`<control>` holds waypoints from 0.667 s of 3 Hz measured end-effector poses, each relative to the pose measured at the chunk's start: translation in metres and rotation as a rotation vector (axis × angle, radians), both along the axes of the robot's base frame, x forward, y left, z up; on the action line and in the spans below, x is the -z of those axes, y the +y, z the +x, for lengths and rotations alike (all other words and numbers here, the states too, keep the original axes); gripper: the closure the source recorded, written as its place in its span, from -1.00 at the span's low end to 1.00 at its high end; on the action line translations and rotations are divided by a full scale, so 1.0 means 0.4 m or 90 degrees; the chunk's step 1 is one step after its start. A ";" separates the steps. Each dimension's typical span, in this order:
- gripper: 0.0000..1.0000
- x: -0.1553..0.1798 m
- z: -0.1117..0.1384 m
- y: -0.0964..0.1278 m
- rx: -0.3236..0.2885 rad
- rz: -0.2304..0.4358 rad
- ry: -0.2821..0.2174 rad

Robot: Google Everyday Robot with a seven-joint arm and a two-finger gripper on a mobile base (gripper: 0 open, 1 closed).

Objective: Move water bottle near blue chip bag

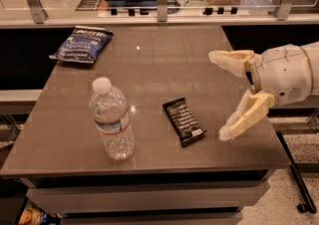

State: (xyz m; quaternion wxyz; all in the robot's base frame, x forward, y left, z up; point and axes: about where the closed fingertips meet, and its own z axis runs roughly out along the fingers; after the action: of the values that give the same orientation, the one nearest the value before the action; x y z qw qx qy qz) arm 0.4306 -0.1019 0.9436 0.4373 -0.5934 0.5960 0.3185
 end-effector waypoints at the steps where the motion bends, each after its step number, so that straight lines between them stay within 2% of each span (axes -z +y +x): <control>1: -1.00 0.005 -0.002 0.023 -0.010 0.015 0.003; 2: -1.00 0.017 -0.007 0.077 -0.036 0.030 0.005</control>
Offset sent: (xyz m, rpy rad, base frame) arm -0.0040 0.0542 -0.0157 0.0828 0.0201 0.1027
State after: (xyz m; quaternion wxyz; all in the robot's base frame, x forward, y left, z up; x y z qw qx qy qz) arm 0.4279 -0.0712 0.9369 0.4397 -0.5979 0.5731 0.3474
